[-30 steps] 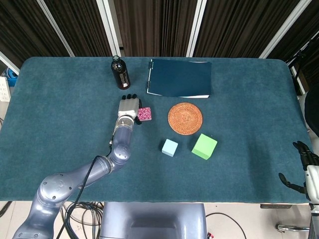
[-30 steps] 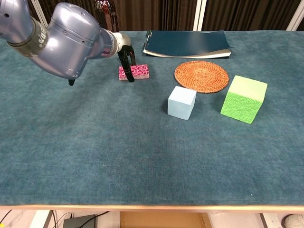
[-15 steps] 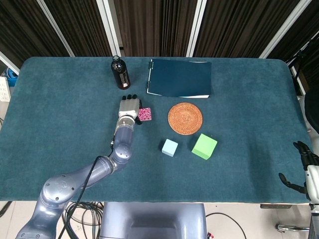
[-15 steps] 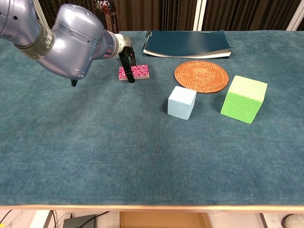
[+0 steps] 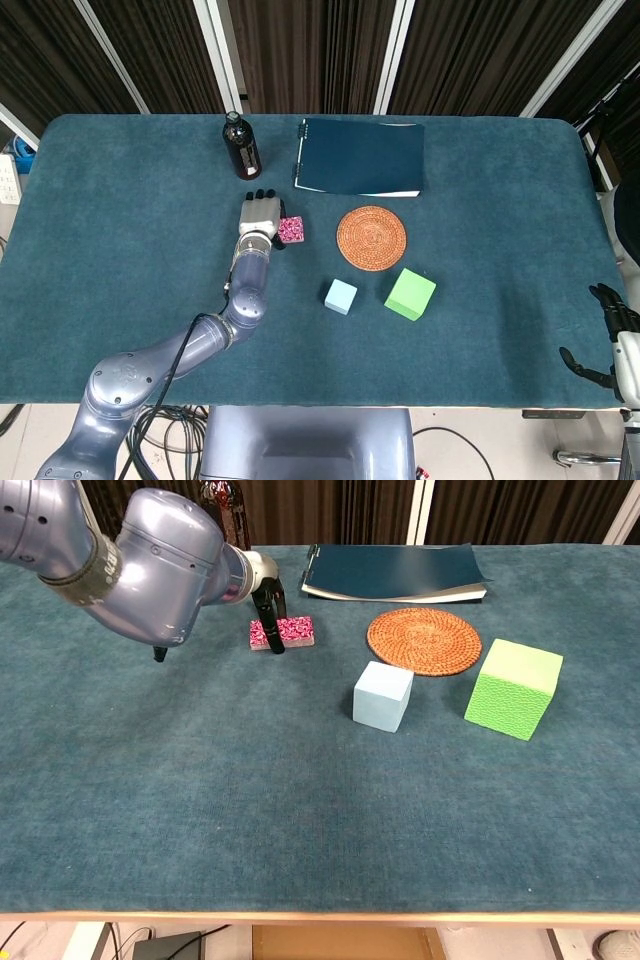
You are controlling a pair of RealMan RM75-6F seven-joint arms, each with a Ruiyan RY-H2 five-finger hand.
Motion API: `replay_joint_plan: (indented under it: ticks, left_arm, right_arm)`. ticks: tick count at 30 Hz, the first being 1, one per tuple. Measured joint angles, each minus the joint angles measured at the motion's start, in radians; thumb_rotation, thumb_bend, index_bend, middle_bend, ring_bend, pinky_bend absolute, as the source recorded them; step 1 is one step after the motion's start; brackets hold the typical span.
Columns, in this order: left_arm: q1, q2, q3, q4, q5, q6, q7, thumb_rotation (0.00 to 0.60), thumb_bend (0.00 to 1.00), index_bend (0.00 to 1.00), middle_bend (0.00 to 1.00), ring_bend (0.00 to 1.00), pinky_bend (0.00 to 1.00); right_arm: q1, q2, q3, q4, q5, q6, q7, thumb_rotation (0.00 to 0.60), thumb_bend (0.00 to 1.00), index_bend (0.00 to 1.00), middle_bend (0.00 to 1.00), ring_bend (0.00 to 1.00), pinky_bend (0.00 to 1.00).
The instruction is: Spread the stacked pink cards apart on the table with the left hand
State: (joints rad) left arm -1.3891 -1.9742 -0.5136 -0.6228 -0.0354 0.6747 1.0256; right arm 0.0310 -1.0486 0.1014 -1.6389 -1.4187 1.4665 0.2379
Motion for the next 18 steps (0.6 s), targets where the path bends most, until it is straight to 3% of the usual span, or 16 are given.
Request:
replay_joint_plan:
  ticks: [18]
  left_arm:
    - [0.008,-0.002,-0.025,-0.004,0.026,0.009,0.006,0.600,0.26,0.47,0.16,0.03,0.00]
  right_arm:
    - [0.000,-0.001,0.003,-0.004,0.007,-0.004,0.002,0.600,0.24,0.08,0.05,0.13,0.17]
